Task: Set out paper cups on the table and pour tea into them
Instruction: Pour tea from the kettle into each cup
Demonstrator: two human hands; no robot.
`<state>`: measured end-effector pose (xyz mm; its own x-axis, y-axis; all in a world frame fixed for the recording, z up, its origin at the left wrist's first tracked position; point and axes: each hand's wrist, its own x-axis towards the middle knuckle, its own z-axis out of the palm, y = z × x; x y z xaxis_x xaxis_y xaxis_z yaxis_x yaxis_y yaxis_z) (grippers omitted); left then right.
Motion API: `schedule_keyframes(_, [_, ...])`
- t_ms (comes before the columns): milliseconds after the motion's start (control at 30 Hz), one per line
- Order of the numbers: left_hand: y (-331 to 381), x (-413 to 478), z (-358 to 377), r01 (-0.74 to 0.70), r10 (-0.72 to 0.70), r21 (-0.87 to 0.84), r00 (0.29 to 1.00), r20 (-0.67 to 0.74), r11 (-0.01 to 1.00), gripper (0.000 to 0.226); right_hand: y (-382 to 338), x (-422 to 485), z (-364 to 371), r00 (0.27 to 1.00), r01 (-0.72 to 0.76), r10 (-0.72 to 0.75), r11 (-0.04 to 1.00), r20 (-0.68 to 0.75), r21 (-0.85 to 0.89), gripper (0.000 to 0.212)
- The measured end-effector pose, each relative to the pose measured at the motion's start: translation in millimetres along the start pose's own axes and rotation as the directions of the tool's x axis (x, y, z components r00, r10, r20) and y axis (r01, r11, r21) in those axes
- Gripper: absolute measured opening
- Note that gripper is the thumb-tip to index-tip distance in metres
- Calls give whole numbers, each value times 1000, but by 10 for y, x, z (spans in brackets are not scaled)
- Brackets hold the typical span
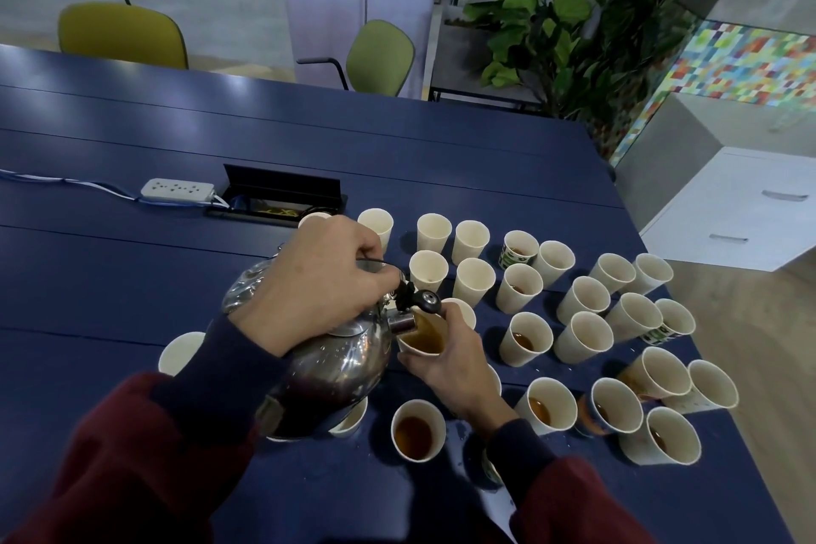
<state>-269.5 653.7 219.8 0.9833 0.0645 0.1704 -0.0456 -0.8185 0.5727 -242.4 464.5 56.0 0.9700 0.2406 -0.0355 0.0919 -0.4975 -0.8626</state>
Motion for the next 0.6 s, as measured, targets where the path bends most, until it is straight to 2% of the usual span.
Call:
schedule_keyframes(167, [-58, -13, -24, 40, -42, -92, 999, -20, 995, 32, 30, -5, 21, 1000, -11, 10, 1000, -18, -22, 56])
schedule_keyframes(300, [-92, -40, -71, 120, -128, -228, 991, -23, 966, 25, 83, -14, 45, 1000, -18, 17, 995, -2, -96, 54])
schedule_keyframes(500, [-144, -48, -117, 147, -164, -274, 986, -42, 950, 21, 168, -16, 126, 1000, -9, 14, 981, 22, -195, 46])
schedule_keyframes(600, [-162, -50, -151, 142, -163, -292, 986, -47, 946, 20, 180, -31, 139, 995, 0, 28, 961, 97, -275, 44])
